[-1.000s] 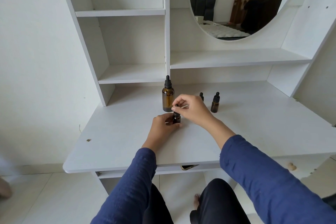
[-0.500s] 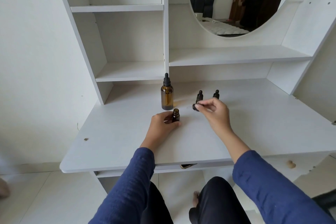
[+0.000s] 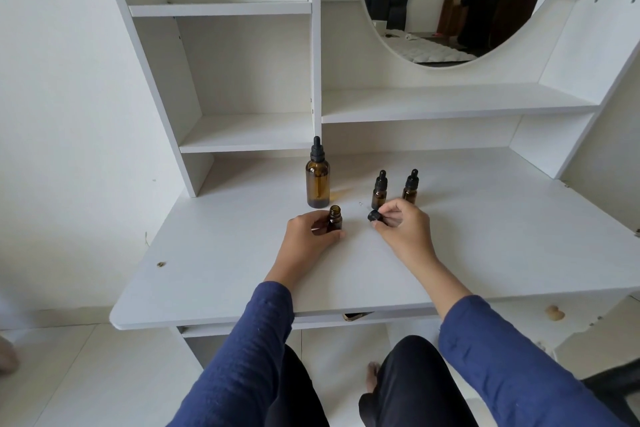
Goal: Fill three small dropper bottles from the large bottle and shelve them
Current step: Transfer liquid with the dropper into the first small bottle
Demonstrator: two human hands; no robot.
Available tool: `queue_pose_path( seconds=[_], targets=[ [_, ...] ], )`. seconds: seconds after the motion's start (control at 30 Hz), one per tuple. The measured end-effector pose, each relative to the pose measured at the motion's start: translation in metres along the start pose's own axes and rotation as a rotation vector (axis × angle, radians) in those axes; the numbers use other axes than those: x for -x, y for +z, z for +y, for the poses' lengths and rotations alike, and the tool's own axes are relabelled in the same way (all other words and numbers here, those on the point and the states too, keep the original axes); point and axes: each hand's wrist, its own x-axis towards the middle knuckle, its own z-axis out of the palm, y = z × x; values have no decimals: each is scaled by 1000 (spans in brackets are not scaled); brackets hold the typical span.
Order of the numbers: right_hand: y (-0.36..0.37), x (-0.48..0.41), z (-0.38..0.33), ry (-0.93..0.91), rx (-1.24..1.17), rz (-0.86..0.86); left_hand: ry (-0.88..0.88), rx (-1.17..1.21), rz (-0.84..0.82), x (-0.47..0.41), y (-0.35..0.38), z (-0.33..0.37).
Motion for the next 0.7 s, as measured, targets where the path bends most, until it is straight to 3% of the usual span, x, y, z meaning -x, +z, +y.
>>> queue_pose_path(
  seconds=[0.13,0.27,0.4,0.5,0.7],
  targets=[
    [0,-1,-7,-187,120,117,-5,14,-13,1,0,0],
    [7,-18,-51,-333,40,164,-8,24,-8,0,-1,-1],
    [29,-46,-98,-258,-95,-5,-21,75,-5,-1,0,-3],
    [47,-62,-112,-206,-44,-131,-15,72,-13,-1,0,-2],
    [72,-76,-109,-204,13,-111,-14,73,-9,-4,0,-5]
  ],
)
